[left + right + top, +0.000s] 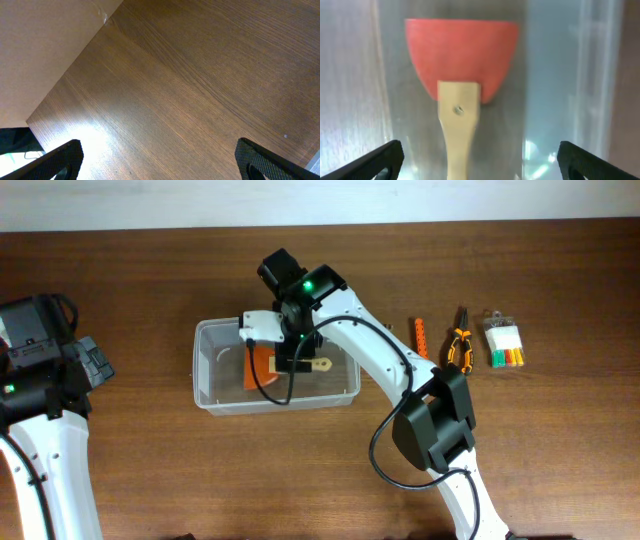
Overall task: Pack container
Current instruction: 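Carry the scraper over the container and release it inside, then move the right gripper to the clear marker pack and grasp it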
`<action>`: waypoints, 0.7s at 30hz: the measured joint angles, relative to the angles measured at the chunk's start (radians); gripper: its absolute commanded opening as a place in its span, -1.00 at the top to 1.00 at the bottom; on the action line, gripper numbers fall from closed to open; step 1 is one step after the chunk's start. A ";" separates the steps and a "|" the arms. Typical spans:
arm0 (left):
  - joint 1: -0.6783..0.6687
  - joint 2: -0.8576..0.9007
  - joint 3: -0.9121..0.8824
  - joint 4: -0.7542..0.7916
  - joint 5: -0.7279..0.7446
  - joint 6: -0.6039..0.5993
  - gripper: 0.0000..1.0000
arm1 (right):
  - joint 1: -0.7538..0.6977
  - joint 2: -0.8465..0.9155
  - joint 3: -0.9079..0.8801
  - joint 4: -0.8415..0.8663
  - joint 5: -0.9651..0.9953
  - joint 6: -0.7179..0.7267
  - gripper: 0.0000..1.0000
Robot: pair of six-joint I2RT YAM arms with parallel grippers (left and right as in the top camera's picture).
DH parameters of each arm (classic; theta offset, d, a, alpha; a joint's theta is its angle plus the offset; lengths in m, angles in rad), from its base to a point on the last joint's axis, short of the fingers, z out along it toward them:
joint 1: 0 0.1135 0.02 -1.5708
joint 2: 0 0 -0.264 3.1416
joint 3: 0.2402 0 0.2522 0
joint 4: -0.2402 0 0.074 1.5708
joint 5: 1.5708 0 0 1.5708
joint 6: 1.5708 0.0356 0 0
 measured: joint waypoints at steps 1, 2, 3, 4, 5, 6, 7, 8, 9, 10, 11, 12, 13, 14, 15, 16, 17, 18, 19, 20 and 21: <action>0.000 0.000 0.000 0.000 0.000 0.000 -0.98 | -0.002 -0.001 0.018 -0.014 0.010 0.012 -0.98; 0.000 0.000 0.000 0.000 0.000 0.000 -0.98 | -0.004 -0.005 0.042 -0.031 0.024 0.033 -0.97; 0.000 0.000 0.000 0.000 0.000 0.000 -0.99 | -0.006 -0.014 0.067 -0.049 0.039 0.057 -0.98; 0.000 0.000 0.000 0.000 0.000 0.000 -0.99 | -0.011 -0.028 0.095 -0.069 0.056 0.086 -0.97; 0.000 0.000 0.000 0.000 0.000 0.000 -0.99 | -0.018 -0.042 0.122 -0.092 0.072 0.121 -0.97; 0.000 0.000 0.000 0.000 0.000 0.000 -0.99 | -0.029 -0.060 0.153 -0.117 0.093 0.162 -0.97; 0.000 0.000 0.000 0.000 0.000 0.000 -0.98 | -0.057 -0.085 0.196 -0.153 0.119 0.220 -0.97; 0.000 0.000 0.000 0.000 0.000 0.000 -0.98 | -0.068 -0.095 0.209 -0.163 0.125 0.240 -0.97; 0.000 0.000 0.000 0.000 0.000 0.000 -0.98 | -0.099 -0.117 0.233 -0.181 0.136 0.277 -0.97; 0.000 0.000 0.000 -0.001 0.000 0.000 -0.99 | -0.129 -0.135 0.246 -0.192 0.140 0.301 -0.97; 0.000 0.000 0.000 0.000 0.000 0.000 -0.99 | -0.179 -0.158 0.258 -0.196 0.144 0.336 -0.97; 0.000 0.000 0.000 -0.001 0.000 0.000 -0.98 | -0.242 -0.178 0.268 -0.195 0.143 0.372 -0.97; 0.000 0.000 0.000 -0.001 0.000 0.000 -0.99 | -0.287 -0.188 0.272 -0.194 0.139 0.396 -0.97; 0.000 0.000 0.000 -0.001 0.000 0.000 -0.98 | -0.359 -0.198 0.274 -0.190 0.132 0.430 -0.97; 0.000 0.000 0.000 -0.001 0.000 0.000 -0.98 | -0.416 -0.200 0.274 -0.184 0.124 0.460 -0.97; 0.000 0.000 0.000 -0.002 0.000 0.000 -0.98 | -0.481 -0.200 0.272 -0.174 0.120 0.497 -0.97; 0.000 0.000 0.000 -0.002 0.000 0.000 -0.99 | -0.545 -0.197 0.267 -0.161 0.113 0.529 -0.97; 0.000 0.000 0.000 -0.002 0.000 0.000 -0.99 | -0.605 -0.192 0.262 -0.150 0.106 0.564 -0.97; 0.000 0.000 0.000 -0.002 0.000 0.000 -0.98 | -0.677 -0.183 0.253 -0.134 0.101 0.602 -0.98; 0.000 0.000 0.000 -0.002 0.000 0.000 -0.99 | -0.733 -0.175 0.245 -0.122 0.098 0.628 -0.99; 0.000 0.000 0.000 -0.002 0.000 0.000 -0.98 | -0.781 -0.167 0.237 -0.116 0.096 0.645 -1.00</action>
